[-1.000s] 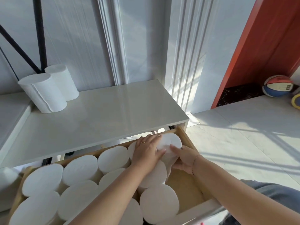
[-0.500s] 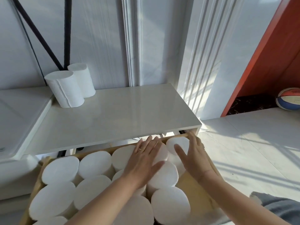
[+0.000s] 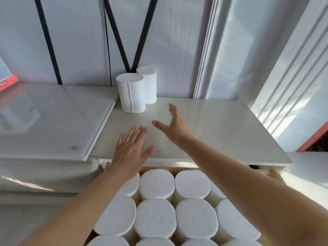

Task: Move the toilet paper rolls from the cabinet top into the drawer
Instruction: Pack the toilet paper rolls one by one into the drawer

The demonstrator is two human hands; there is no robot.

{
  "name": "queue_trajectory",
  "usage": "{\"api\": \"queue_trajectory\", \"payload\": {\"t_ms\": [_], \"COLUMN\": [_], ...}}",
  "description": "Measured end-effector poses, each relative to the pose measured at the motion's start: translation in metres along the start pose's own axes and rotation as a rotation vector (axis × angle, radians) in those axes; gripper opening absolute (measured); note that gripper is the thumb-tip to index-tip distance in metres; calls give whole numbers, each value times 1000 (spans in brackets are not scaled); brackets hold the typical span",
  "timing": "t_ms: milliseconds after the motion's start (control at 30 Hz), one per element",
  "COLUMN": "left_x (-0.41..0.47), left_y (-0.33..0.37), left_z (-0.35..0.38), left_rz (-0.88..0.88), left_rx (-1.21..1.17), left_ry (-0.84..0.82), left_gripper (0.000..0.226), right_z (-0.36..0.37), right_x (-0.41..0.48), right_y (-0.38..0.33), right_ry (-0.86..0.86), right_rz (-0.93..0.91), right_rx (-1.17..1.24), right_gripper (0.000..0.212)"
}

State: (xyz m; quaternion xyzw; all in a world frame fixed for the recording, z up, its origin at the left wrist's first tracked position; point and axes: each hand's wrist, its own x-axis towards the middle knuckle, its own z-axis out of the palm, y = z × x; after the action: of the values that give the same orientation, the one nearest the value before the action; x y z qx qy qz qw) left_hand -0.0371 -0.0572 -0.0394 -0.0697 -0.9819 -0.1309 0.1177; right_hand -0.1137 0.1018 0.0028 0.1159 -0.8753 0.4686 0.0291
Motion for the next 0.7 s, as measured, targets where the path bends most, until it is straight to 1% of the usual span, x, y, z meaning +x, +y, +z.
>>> {"api": "queue_trajectory", "payload": {"t_ms": [67, 133, 267, 500, 600, 667, 700], "left_x": [8, 12, 13, 13, 12, 11, 11], "left_y": [-10, -15, -20, -23, -23, -22, -22], "left_z": [2, 9, 22, 27, 26, 24, 24], "left_rz": [-30, -43, -30, -18, -17, -14, -12], "left_rx": [14, 59, 121, 111, 91, 85, 86], "left_ry": [-39, -66, -51, -21, -15, -11, -11], "left_gripper": [78, 72, 67, 74, 73, 72, 72], "right_z": [17, 31, 52, 77, 84, 89, 91], "right_x": [30, 56, 99, 132, 137, 139, 139], "right_y": [-8, -14, -23, -27, -28, -32, -36], "right_ry": [-15, -31, -40, -21, -31, -55, -73], "right_rz": [14, 38, 67, 67, 41, 23, 16], "right_rx": [68, 138, 243, 275, 213, 244, 289], "right_gripper": [94, 96, 95, 94, 84, 80, 81]}}
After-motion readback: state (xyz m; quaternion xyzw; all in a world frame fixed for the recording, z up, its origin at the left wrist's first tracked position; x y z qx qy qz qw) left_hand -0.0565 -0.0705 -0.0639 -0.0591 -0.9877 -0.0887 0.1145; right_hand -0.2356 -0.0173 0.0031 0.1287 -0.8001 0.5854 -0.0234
